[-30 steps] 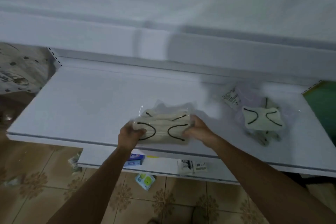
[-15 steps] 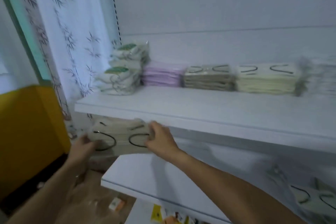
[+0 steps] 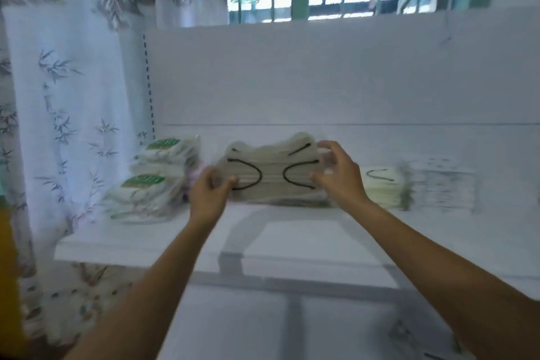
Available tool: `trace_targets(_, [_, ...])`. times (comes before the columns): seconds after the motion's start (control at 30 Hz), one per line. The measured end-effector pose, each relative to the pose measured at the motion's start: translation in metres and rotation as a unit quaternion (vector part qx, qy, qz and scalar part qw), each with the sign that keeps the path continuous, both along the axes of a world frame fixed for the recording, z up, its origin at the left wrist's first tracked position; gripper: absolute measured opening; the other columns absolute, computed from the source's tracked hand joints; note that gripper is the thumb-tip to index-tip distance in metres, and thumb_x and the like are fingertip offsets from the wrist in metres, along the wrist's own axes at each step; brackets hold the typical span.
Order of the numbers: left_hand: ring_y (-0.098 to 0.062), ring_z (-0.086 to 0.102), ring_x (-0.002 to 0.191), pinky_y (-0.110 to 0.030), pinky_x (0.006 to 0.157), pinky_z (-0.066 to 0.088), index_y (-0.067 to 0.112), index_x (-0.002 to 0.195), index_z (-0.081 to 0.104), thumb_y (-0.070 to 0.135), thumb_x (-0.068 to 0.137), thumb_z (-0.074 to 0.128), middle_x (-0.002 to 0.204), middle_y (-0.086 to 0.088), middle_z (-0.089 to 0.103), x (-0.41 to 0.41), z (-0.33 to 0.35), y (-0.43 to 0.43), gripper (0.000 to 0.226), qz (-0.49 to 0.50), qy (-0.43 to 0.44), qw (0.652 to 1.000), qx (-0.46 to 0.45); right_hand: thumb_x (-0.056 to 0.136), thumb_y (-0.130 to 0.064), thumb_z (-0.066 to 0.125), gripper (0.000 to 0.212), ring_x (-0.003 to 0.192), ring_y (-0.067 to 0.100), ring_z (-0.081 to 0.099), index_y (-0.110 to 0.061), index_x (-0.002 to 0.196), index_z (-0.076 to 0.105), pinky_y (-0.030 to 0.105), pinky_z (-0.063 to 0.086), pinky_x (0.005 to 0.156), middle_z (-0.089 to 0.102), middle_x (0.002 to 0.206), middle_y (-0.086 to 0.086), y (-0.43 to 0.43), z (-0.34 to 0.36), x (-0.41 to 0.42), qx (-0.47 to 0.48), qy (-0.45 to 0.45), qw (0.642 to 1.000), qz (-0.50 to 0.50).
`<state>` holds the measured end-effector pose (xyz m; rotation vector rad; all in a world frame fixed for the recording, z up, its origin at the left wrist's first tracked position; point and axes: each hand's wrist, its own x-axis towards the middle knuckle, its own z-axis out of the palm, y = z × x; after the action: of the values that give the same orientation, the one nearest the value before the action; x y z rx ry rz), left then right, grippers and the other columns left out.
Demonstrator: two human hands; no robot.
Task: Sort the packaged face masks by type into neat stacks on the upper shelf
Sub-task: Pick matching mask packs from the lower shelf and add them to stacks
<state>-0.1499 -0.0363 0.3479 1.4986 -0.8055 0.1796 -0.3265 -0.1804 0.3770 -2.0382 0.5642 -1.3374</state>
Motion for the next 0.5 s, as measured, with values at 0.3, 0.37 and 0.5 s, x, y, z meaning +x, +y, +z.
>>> trace_targets(0.3, [-0.015,0.053,0.074,-0.021,0.059,0.04,0.017,0.11,0.045,0.007,0.078,0.068,0.084,0.003,0.056,-0.036,-0.062,-0.062,0.04,-0.065,0.036,0.993,0.097,0.081,0.002,0.06,0.093,0.085,0.019,0.055,-0.044,0.146,0.013,0.019,0.044,0.057,0.056,0.098,0.009,-0.033,-0.091,-0.043,0.144,0.087,0.986,-0.007])
trace_targets(0.37, [-0.012,0.053,0.07,-0.016,0.057,0.041,0.022,0.106,0.041,0.003,0.077,0.067,0.081,0.005,0.053,-0.038,-0.056,-0.065,0.043,-0.075,0.026,0.994,0.077,0.079,0.005,0.059,0.095,0.065,0.018,0.048,-0.045,0.146,0.013,0.017,0.042,0.05,0.055,0.082,0.002,-0.039,-0.082,-0.04,0.113,0.05,0.992,-0.025])
trace_targets(0.5, [-0.021,0.054,0.079,-0.016,0.058,0.04,0.02,0.109,0.041,0.009,0.079,0.067,0.092,-0.004,0.055,-0.043,-0.068,-0.063,0.041,-0.083,0.017,0.989,0.123,0.078,0.006,0.058,0.098,0.057,0.015,0.044,-0.044,0.147,0.008,0.011,0.035,0.041,0.047,0.076,-0.002,-0.046,-0.083,-0.046,0.097,0.102,0.989,-0.038])
